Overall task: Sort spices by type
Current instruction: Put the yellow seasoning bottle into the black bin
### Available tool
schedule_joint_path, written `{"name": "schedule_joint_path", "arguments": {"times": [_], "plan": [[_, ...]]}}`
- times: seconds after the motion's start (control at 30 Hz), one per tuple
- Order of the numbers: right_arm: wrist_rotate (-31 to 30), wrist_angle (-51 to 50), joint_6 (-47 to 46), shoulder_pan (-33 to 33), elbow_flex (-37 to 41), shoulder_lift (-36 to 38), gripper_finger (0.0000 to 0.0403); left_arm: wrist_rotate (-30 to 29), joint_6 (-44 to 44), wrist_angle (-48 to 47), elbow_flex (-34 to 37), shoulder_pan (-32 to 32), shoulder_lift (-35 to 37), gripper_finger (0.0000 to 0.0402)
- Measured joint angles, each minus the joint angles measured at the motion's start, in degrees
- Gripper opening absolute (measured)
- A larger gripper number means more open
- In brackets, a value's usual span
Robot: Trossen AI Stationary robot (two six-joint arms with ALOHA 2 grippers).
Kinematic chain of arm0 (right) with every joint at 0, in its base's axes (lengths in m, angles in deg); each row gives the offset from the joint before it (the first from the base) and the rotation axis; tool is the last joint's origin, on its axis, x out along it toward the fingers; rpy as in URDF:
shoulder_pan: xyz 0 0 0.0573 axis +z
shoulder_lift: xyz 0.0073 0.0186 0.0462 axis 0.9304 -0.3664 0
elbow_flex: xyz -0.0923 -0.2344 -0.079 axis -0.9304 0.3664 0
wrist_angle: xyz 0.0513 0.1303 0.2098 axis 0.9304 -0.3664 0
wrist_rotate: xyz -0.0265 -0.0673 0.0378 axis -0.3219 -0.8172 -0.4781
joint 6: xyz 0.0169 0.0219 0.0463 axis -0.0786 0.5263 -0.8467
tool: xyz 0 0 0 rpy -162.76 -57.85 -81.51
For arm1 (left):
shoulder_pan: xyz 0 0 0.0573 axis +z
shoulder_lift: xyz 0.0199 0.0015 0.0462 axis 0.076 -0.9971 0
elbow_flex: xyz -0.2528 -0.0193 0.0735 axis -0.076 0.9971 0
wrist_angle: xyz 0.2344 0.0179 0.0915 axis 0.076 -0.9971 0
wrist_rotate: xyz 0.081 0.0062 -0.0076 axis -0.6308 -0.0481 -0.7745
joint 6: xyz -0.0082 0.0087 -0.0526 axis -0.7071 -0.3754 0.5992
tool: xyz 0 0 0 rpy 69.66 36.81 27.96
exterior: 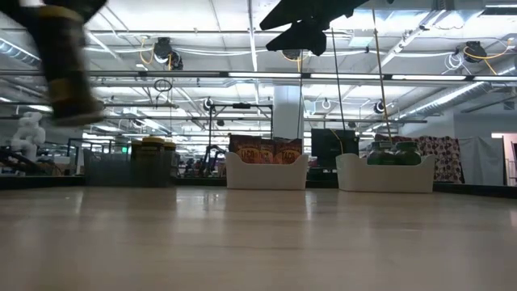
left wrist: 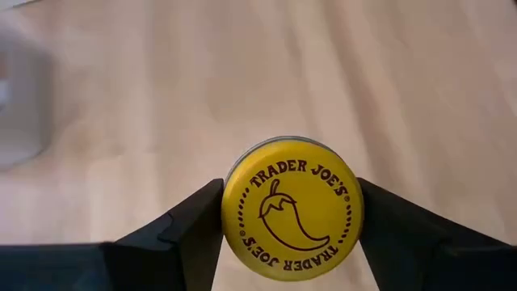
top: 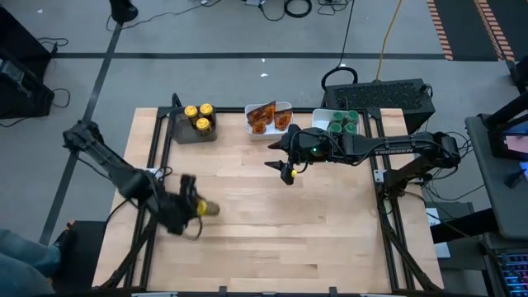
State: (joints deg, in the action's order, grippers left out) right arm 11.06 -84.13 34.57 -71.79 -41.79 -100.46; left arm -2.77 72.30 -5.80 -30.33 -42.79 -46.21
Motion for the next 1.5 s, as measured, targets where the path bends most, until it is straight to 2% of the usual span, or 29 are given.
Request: {"name": "schedule_joint_path", "arguments": {"times": [0.23,0.37,0.6,0.73,0.93,1.17,1.5], "plan": [[-0.02,0.02,0.0,0.0,-0.01,0.0,0.0263,-4.31,10.93,-4.74,-0.07,17.0,9.22,0.0244],[-0.02,0.01,0.0,-0.05,0.0,0.0,0.0263,-3.88,13.75,-6.05,-0.07,28.27,11.69,0.0244],[-0.02,0.07,-0.03,-1.47,0.0,0.0,0.0263,-0.01,13.49,-10.86,-0.09,47.45,11.11,0.0244],[-0.01,0.07,-0.91,-2.39,-0.01,0.0,0.0263,-0.04,7.66,-8.93,-0.09,55.99,10.14,0.0244],[-0.02,0.07,-1.38,-2.69,0.0,0.0,0.0263,-0.01,5.12,-9.64,-0.09,68.42,6.93,0.0244],[0.0,0.07,-1.77,-2.69,-0.01,0.0,0.0263,3.23,-1.97,-4.32,-0.09,78.07,3.35,0.0244],[-0.02,-0.67,-2.6,-2.69,-0.01,0.0,0.0263,5.17,-7.53,-1.2,-0.09,84.74,-5.19,0.0244]]}}
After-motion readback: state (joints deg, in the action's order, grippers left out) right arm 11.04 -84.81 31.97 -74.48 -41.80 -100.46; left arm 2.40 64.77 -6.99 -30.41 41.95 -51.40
